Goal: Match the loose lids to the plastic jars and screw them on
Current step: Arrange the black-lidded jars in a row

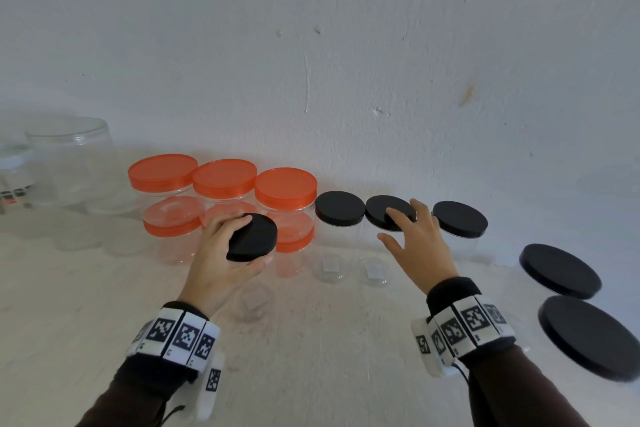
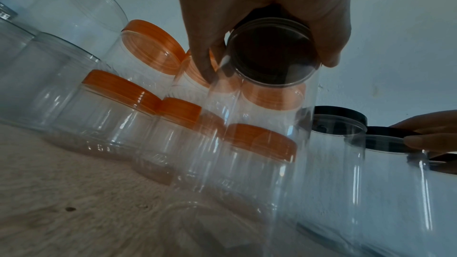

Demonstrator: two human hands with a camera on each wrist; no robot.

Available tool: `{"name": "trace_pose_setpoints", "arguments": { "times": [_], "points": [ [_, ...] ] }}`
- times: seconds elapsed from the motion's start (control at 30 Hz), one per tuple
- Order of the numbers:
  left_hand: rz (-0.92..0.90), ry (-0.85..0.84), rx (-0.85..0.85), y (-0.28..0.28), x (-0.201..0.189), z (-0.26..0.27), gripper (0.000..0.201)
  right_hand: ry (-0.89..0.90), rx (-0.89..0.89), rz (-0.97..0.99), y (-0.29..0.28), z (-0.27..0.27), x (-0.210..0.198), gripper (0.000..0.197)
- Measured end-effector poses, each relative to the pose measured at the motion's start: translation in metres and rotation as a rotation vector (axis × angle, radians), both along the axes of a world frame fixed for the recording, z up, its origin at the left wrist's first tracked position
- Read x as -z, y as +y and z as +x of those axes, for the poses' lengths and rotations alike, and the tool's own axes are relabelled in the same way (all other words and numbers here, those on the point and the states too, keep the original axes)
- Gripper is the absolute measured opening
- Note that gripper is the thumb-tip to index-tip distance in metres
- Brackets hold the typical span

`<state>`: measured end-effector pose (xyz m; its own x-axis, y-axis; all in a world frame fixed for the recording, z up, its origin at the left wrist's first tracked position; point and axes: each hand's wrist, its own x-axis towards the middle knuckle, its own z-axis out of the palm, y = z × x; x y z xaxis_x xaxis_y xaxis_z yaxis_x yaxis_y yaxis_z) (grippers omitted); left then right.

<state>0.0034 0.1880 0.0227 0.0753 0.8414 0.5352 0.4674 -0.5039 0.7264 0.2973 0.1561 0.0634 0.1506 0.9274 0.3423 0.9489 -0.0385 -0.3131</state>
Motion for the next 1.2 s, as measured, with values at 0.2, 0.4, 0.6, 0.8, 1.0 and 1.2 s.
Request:
{"name": "trace_pose_setpoints", "arguments": {
  "times": [0.2,0.4,0.6,0.8,1.0,1.2],
  "points": [
    [-0.013,0.014,-0.002,0.001,0.001,0.001,0.067,-0.009,0.091,0.245,-0.007,0.029,-0.017,0.041],
    [-0.014,-0.008,0.016,-0.001,0.0,0.001,0.078,0.121,0.292,0.04,0.001,0.061,-0.009,0.053],
    [-0.014,0.001,0.018,-0.001,-0.001,-0.001,0.081,0.196,0.262,0.047,0.0,0.059,-0.004,0.038],
    [-0.017,0.035,-0.005,0.001,0.001,-0.001,0.065,0.219,0.201,0.03,-0.007,0.05,-0.006,0.037],
    [-0.008,0.035,-0.01,0.001,0.001,-0.001,0.064,0.225,0.172,0.032,-0.009,0.043,-0.007,0.038],
    [-0.009,0.018,0.007,0.0,0.0,-0.001,0.076,0.223,0.17,0.04,-0.009,0.041,-0.006,0.038]
  ]
}}
